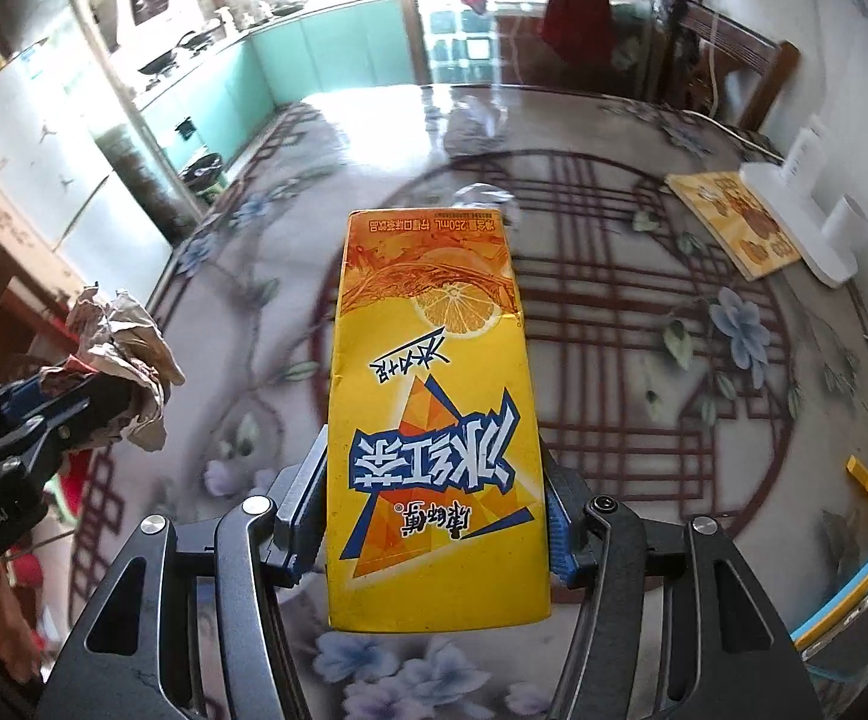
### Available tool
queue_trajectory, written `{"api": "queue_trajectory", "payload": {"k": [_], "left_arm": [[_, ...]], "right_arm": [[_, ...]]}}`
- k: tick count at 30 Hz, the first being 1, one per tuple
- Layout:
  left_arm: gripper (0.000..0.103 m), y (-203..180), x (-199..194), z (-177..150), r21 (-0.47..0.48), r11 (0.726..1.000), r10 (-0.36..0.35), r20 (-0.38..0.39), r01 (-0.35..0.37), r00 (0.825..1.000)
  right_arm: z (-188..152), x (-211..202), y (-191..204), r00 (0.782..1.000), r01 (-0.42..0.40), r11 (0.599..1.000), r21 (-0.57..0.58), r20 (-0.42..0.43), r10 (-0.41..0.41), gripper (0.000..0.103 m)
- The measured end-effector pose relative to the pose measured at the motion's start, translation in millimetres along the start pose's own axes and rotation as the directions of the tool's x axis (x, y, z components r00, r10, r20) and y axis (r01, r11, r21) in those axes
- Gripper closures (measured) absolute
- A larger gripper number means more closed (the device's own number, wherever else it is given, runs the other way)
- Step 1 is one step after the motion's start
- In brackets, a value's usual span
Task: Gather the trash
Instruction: 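Carry the paper and carton over the red bin and release both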
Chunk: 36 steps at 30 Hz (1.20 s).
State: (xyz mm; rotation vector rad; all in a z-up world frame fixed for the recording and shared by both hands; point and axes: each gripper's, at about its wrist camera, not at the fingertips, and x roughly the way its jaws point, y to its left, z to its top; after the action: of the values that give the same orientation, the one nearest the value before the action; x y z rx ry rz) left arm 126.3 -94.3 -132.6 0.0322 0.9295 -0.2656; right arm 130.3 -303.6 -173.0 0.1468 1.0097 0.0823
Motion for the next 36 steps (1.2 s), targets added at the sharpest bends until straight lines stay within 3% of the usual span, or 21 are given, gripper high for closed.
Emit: {"api": "queue_trajectory", "payload": {"k": [22,36], "left_arm": [[0.065,79,-30,-19,-0.096,0.995,0.03,0.017,-0.028,0.999],[0.065,107,-31,-23,-0.118,0.993,0.03,0.005,-0.03,1.0]], "right_arm": [[1,-3,79,1.0,-0.012,0.996,-0.084,0.005,0.013,0.047],[1,3,112,1.0,-0.021,0.994,-0.11,-0.01,0.02,0.047]]}}
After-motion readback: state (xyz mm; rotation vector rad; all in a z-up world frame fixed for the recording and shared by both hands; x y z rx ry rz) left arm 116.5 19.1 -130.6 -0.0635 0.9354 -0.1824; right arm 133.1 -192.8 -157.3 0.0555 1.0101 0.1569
